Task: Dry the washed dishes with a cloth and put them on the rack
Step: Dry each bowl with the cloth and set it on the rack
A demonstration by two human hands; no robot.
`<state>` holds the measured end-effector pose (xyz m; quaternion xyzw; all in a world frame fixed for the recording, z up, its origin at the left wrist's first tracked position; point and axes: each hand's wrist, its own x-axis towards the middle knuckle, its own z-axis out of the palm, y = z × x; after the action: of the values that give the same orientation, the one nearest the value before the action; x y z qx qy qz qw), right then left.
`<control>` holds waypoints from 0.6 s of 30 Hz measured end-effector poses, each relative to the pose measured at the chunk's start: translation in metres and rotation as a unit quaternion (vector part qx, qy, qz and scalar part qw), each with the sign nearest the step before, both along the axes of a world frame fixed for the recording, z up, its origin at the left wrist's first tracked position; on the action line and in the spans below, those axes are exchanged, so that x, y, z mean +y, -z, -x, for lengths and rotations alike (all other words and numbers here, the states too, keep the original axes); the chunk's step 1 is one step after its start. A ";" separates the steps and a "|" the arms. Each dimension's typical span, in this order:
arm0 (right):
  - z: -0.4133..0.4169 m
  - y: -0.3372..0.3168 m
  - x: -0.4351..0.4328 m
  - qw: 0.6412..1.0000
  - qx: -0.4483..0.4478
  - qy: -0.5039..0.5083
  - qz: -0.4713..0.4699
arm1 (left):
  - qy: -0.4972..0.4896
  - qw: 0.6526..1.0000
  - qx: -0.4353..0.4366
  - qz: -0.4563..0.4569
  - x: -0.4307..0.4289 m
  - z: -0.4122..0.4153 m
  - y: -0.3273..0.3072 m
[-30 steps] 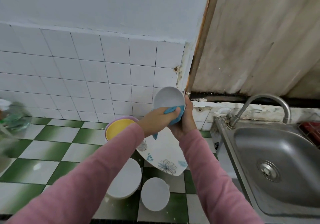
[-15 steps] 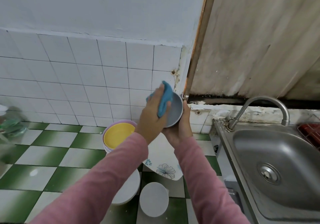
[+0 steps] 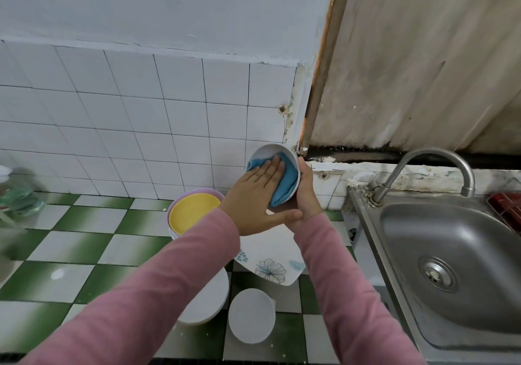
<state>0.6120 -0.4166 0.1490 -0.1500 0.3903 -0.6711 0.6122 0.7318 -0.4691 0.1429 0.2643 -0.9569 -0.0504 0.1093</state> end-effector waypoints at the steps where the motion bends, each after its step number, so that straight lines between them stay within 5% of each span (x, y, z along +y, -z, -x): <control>1: 0.004 0.000 0.000 1.000 0.009 -0.003 -0.007 | 0.018 1.000 0.011 0.009 -0.003 -0.002 0.000; 10: 0.017 0.000 -0.004 0.998 0.048 -0.049 -0.015 | 0.072 0.987 0.139 -0.041 -0.005 -0.012 -0.005; 13: 0.013 0.002 -0.002 0.999 0.027 -0.035 -0.015 | 0.014 0.977 0.138 -0.159 -0.005 -0.014 -0.014; 16: 0.011 0.001 0.001 1.000 -0.003 -0.025 0.013 | -0.064 0.907 0.284 -0.306 0.000 -0.015 -0.013; 18: 0.012 0.000 -0.001 1.000 -0.013 -0.009 0.023 | -0.114 0.853 0.434 -0.265 0.007 -0.011 -0.005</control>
<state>0.6001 -0.4181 0.1490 -0.1586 0.3657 -0.6763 0.6194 0.7432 -0.4616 0.1477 0.3420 -0.7255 -0.3988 0.4445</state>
